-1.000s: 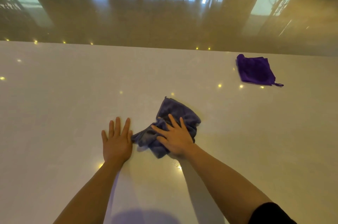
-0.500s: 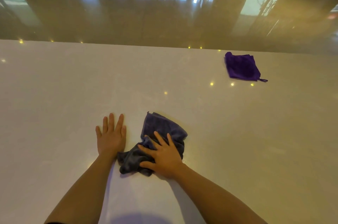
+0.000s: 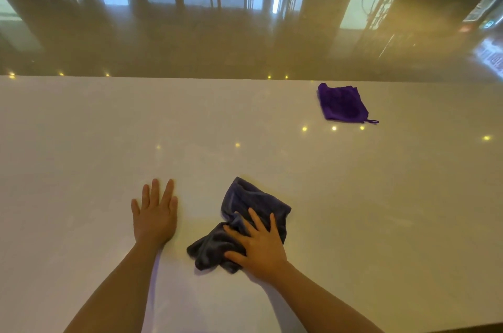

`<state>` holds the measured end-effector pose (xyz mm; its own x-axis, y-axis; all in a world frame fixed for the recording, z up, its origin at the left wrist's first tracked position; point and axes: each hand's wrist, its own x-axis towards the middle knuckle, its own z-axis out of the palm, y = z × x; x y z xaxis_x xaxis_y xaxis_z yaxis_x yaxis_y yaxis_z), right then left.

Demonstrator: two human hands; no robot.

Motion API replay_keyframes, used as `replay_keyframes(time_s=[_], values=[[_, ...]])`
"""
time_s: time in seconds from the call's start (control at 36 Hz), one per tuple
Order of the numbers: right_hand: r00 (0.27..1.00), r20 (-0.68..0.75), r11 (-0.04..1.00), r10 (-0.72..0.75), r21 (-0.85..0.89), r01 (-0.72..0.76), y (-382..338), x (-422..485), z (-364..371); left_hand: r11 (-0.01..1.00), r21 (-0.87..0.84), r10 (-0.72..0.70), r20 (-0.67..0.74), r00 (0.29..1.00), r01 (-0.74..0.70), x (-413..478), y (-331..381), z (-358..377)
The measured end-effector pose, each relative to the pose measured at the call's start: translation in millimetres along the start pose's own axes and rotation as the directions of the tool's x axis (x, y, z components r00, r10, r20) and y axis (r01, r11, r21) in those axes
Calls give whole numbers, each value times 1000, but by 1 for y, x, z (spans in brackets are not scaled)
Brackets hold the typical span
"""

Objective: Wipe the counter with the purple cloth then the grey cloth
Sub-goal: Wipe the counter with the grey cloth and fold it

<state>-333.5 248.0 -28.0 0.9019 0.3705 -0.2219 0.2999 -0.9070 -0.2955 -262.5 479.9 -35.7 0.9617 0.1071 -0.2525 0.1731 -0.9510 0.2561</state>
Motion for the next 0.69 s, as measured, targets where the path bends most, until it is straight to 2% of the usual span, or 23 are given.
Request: replay_keyframes(time_s=[0.06,0.14,0.28,0.39,0.56,0.69], values=[[997,-77,999,32,-40,-35,5,-7,-4,1000,-5,2,-4,1000,-2,0,0,0],[998,-20,998,58,41,-57,18,-13,0,1000,-7,-6,-11,1000,6,0,-1,1],[991,-50,989,126,81,-121,43,-18,-2,1000,-14,-24,-13,1000,23,1,-1,1],[987,-87,989,137,63,-132,62,-12,-8,999,-18,-29,-18,999,29,1,1,2],[977,-71,977,199,92,-193,81,0,-20,999,-12,-37,-23,999,37,0,3,2],[971,-61,972,232,38,-230,94,14,-28,999,-16,-47,-25,999,47,0,4,3]])
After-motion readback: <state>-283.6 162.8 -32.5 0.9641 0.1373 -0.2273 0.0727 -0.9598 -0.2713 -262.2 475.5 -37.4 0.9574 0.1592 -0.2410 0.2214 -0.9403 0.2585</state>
